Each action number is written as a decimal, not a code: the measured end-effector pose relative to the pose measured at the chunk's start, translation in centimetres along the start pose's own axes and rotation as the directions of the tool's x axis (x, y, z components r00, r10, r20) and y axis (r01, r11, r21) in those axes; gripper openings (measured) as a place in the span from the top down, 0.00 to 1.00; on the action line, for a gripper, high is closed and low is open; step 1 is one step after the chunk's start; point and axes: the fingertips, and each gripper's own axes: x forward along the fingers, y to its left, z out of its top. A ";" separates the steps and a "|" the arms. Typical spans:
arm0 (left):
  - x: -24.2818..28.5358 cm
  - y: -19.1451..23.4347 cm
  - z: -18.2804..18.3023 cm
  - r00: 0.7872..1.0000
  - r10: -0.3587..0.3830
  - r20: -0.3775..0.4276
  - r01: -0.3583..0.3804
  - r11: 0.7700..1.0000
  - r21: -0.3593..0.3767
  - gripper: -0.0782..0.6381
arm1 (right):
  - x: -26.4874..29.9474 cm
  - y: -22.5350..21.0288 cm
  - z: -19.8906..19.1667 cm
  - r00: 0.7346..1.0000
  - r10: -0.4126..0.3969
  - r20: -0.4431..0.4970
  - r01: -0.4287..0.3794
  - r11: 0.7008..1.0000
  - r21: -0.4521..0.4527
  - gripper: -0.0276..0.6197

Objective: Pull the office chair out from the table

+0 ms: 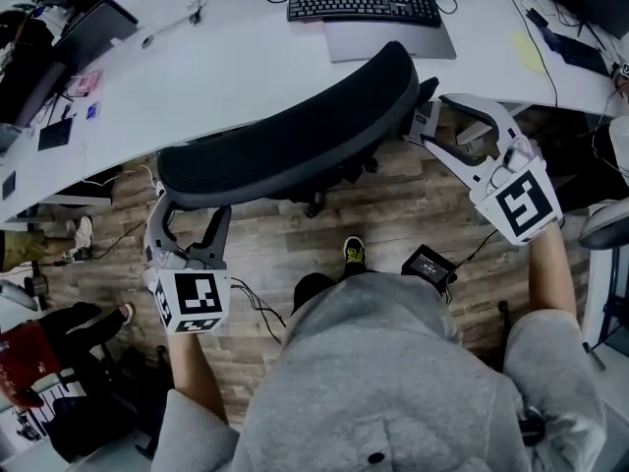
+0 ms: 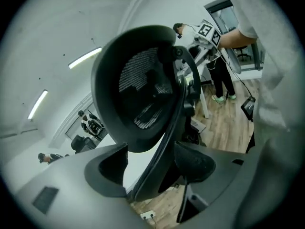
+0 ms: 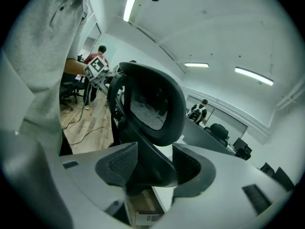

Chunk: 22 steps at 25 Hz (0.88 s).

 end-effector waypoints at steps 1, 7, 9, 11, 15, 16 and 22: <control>0.4 0.0 -0.3 1.000 -0.013 -0.018 0.013 1.000 0.010 0.48 | 0.4 0.1 -0.3 1.000 0.016 -0.016 -0.017 1.000 -0.026 0.62; 2.2 -0.9 -2.3 0.994 -0.065 -0.085 0.067 0.998 0.022 0.48 | 2.7 0.2 -1.1 0.994 0.053 -0.092 -0.070 0.980 -0.185 0.61; 2.5 -0.8 -2.5 0.994 -0.075 -0.083 0.077 0.997 0.021 0.48 | 3.7 0.2 -1.8 0.987 0.072 -0.142 -0.103 0.969 -0.225 0.60; 2.5 -0.6 -2.5 0.993 -0.090 -0.078 0.091 0.996 0.007 0.48 | 4.7 -0.2 -2.5 0.980 0.086 -0.179 -0.130 0.960 -0.250 0.60; 2.8 -0.3 -2.4 0.990 -0.110 -0.086 0.109 0.994 -0.013 0.48 | 6.8 -0.5 -3.6 0.960 0.112 -0.257 -0.199 0.918 -0.343 0.60; 2.9 -0.5 -2.6 0.989 -0.113 -0.094 0.113 0.994 -0.007 0.48 | 7.4 -0.2 -4.1 0.950 0.125 -0.286 -0.229 0.903 -0.365 0.60; 4.0 -0.9 -3.8 0.979 -0.109 -0.170 0.127 0.987 0.097 0.48 | 10.1 0.7 -6.6 0.899 0.110 -0.425 -0.332 0.803 -0.495 0.60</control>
